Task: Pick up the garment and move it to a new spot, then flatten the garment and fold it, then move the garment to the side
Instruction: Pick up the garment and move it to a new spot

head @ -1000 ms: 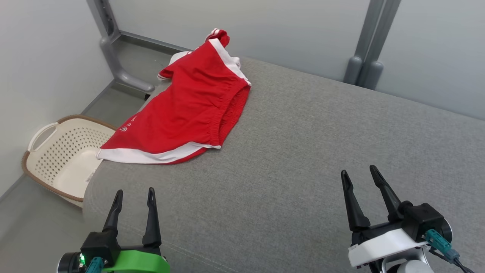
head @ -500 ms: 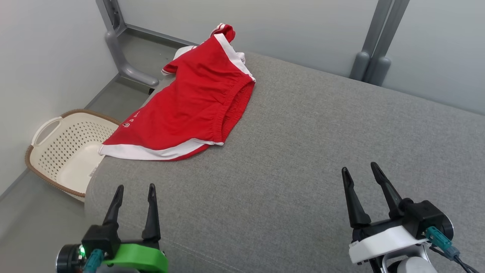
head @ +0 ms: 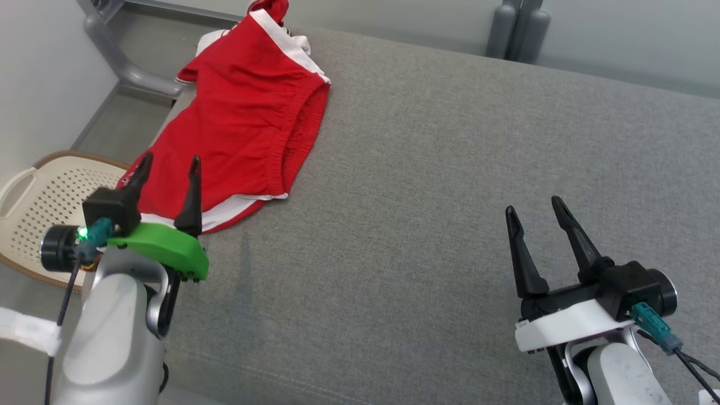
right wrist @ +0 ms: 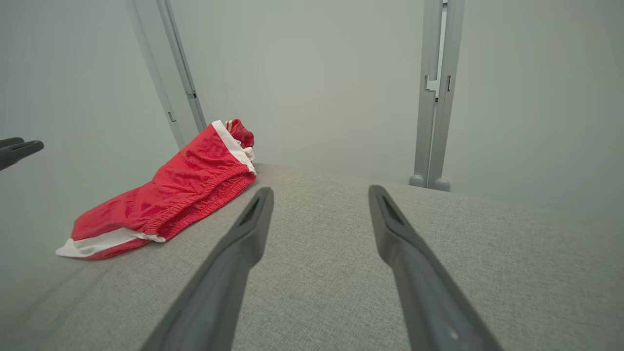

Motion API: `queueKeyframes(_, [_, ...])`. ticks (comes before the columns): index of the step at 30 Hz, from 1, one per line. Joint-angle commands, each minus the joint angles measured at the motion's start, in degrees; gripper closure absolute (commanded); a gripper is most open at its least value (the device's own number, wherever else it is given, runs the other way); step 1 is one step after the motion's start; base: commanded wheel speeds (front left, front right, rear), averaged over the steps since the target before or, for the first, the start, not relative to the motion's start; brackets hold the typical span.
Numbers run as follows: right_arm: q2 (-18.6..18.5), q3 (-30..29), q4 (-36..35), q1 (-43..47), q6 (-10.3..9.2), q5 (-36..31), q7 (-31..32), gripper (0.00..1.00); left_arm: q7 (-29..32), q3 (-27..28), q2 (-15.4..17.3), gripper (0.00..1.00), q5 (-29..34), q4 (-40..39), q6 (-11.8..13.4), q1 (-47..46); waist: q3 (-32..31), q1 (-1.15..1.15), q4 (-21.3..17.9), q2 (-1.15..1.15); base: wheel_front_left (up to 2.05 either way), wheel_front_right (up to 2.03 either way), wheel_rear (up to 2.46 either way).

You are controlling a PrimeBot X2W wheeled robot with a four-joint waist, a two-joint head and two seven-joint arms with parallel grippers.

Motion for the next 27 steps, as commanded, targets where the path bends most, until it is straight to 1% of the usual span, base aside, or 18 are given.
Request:
queueKeyframes(1, [-0.22, -0.07, -0.43, -1.25, 0.02, -0.72, -0.18, 0.00, 1.22, -0.35, 1.06, 0.00, -1.11, 1.77, -0.24, -2.86, 5.21, -0.01, -4.81, 0.00, 0.00, 0.00, 0.00])
queueKeyframes(2, [-0.22, -0.58, -0.75, -2.27, 0.02, -1.01, -0.18, 0.00, 3.03, -1.19, 1.95, 0.00, -2.60, 5.12, -0.54, -6.38, 6.91, -0.01, -6.05, 0.00, 0.00, 0.00, 0.00])
queueKeyframes(5, [-0.21, -1.11, -1.05, -3.57, 0.02, -1.45, -0.18, 0.00, 5.66, -3.24, 3.31, 0.00, -4.90, 9.93, -0.60, -10.79, 9.39, -0.01, -7.68, 0.00, 0.00, 0.00, 0.00])
queueKeyframes(11, [-0.20, -1.52, -1.76, -5.63, 0.02, -1.91, -0.18, 0.00, 11.31, -10.28, 5.14, 0.00, -10.60, 17.24, -0.60, -15.83, 12.79, -0.01, -9.74, 0.00, 0.00, 0.00, 0.00])
queueKeyframes(17, [-0.21, -1.52, -2.79, -7.41, 0.02, -2.17, -0.18, 0.00, 15.32, -14.46, 6.86, 0.00, -15.51, 21.55, -0.61, -18.92, 15.68, -0.01, -10.69, 0.00, 0.00, 0.00, 0.00])
queueKeyframes(20, [-0.21, -1.56, -3.04, -8.10, 0.02, -2.14, -0.18, 0.00, 16.06, -15.63, 8.03, 0.00, -16.71, 22.96, -0.61, -19.87, 16.59, -0.01, -10.90, 0.00, 0.00, 0.00, 0.00])
queueKeyframes(23, [-0.21, -1.38, -2.88, -8.43, 0.02, -1.69, -0.18, 0.00, 17.43, -17.23, 8.53, 0.00, -18.36, 24.06, -0.61, -20.20, 16.82, -0.01, -11.10, 0.00, 0.00, 0.00, 0.00])
queueKeyframes(26, [-0.21, -1.04, -2.59, -8.63, 0.02, -1.13, -0.18, 0.00, 17.37, -18.58, 9.63, 0.00, -19.93, 24.73, -0.62, -20.68, 16.57, -0.01, -11.49, 0.00, 0.00, 0.00, 0.00])
queueKeyframes(27, [-0.21, -1.03, -2.52, -8.58, 0.02, -0.98, -0.18, 0.00, 17.33, -18.78, 9.89, 0.16, -20.34, 24.94, -0.62, -20.72, 16.40, -0.01, -11.56, 0.00, 0.00, 0.00, 0.00])
